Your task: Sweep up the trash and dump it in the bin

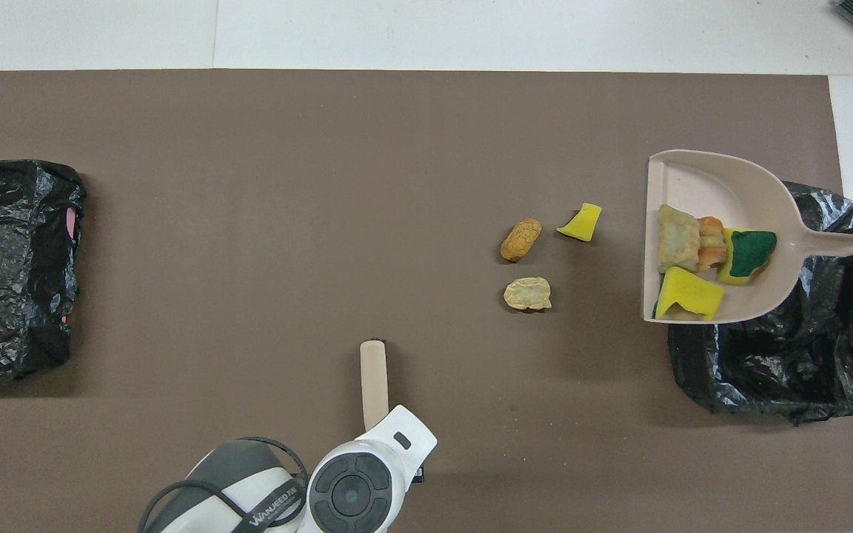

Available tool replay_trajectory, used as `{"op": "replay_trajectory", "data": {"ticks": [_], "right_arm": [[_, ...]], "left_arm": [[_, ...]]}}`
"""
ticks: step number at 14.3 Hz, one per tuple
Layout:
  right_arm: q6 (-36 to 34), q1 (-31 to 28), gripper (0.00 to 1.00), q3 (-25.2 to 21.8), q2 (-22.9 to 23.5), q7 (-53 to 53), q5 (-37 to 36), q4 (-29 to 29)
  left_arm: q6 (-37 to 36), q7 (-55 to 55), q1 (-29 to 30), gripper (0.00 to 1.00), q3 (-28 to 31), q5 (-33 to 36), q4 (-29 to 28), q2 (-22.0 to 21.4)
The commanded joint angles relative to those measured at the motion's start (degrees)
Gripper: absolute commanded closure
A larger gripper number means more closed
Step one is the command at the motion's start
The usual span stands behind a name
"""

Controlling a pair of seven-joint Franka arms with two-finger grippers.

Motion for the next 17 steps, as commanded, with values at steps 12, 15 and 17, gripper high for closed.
{"op": "replay_trajectory", "data": {"ticks": [12, 15, 17], "right_arm": [[8.66, -8.94, 1.00, 0.76, -5.70, -0.98, -28.15, -8.47], [8.66, -7.98, 1.00, 0.94, -6.67, 2.10, -32.01, -10.32], [8.31, -6.49, 1.00, 0.94, -6.67, 4.12, -33.78, -10.41]], "left_arm": [[1.61, 0.60, 4.07, 0.00, 1.51, -0.45, 2.10, 1.53], [1.35, 2.43, 10.66, 0.00, 1.60, 0.17, 4.65, 0.83], [0.47, 3.32, 15.14, 0.00, 1.60, 2.53, 6.32, 0.83]]}}
